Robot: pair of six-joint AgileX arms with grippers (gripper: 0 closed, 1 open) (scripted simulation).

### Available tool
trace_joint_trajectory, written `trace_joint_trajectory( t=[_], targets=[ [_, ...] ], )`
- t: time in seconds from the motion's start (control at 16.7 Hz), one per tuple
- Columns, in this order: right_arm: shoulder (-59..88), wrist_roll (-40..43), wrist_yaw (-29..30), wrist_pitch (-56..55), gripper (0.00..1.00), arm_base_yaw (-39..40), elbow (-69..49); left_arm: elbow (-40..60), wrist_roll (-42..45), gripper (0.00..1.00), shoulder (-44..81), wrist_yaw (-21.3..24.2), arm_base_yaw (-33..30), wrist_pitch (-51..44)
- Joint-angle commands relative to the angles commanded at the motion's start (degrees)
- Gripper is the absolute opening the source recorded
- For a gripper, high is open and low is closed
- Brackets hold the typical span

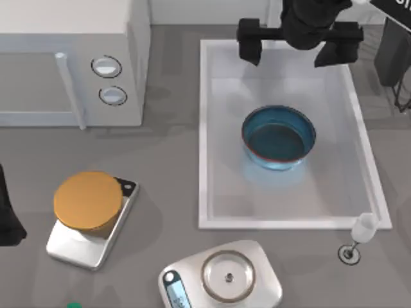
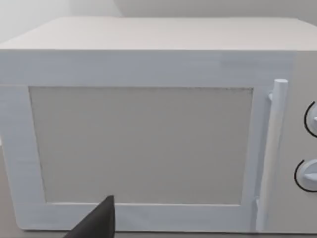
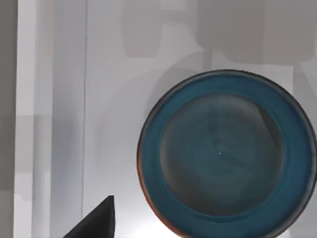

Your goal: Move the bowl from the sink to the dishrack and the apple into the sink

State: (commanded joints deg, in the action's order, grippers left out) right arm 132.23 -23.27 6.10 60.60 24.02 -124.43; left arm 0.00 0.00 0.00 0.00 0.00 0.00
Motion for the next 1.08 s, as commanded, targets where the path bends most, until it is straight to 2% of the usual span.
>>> trace_joint_trajectory(
  t=[0.24,0.42,0.9,1.08],
  targets=[
    [13.95,-4.74,0.39,7.75,1.00,3.60,-13.92,0.00,0.00,1.00,0.00,0.00,0.00,0.00],
    [19.63,-6.95,0.39,10.66,1.00,5.34,-19.37,0.00,0.00,1.00,0.00,0.00,0.00,0.00],
    [21.43,-7.48,0.32,11.00,1.00,5.59,-20.55,0.00,0.00,1.00,0.00,0.00,0.00,0.00],
    [24.34,-7.14,0.32,7.60,1.00,5.44,-20.20,0.00,0.00,1.00,0.00,0.00,0.00,0.00]
  ],
)
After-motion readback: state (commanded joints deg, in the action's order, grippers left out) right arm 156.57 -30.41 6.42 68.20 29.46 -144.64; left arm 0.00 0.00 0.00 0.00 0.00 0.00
